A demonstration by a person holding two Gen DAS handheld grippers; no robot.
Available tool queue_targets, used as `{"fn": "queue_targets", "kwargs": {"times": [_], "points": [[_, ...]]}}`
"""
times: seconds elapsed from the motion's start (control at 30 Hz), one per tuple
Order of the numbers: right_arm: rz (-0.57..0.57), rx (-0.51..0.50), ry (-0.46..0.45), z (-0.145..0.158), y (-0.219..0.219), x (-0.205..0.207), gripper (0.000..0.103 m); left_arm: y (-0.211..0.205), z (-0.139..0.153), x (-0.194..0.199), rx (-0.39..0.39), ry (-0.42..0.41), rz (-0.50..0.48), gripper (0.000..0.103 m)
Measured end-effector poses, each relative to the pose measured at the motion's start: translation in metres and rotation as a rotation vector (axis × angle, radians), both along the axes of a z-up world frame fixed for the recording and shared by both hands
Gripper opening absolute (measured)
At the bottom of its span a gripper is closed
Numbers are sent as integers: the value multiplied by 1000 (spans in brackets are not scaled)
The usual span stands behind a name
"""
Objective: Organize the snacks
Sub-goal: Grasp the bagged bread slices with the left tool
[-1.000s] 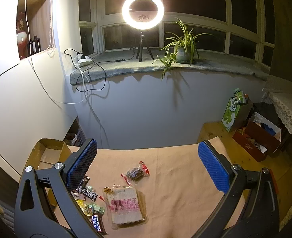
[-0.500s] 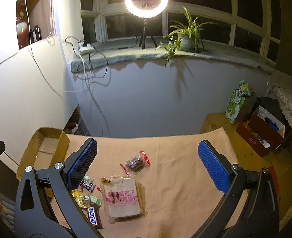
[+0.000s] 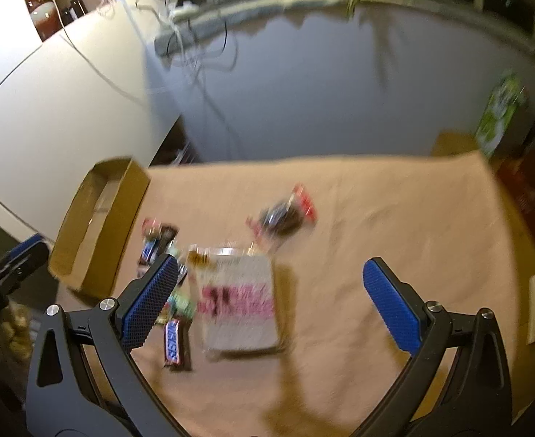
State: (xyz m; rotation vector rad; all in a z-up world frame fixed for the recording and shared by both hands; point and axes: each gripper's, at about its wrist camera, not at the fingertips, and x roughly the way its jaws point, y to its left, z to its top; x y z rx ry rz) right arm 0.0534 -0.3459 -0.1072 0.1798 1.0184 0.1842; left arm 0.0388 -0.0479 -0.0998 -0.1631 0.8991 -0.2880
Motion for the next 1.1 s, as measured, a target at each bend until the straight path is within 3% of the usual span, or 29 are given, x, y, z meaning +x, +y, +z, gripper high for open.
{"fn": "queue_targets", "kwargs": {"times": [0.23, 0.37, 0.53, 0.83, 1.03, 1.1], "points": [[73, 95, 124, -42, -1, 13, 103, -38, -29, 5, -57, 113, -137, 86], [93, 111, 164, -57, 2, 20, 103, -61, -47, 5, -58, 165, -219, 77], [105, 164, 230, -78, 1, 28, 103, -71, -66, 10, -110, 249, -258, 75], [122, 212, 275, -96, 6, 34, 103, -82, -100, 16, -147, 331, -289, 55], [149, 241, 299, -100, 13, 35, 88, -88, -109, 17, -163, 344, -310, 42], [161, 253, 311, -102, 16, 34, 83, -88, -110, 17, -171, 347, -316, 33]]}}
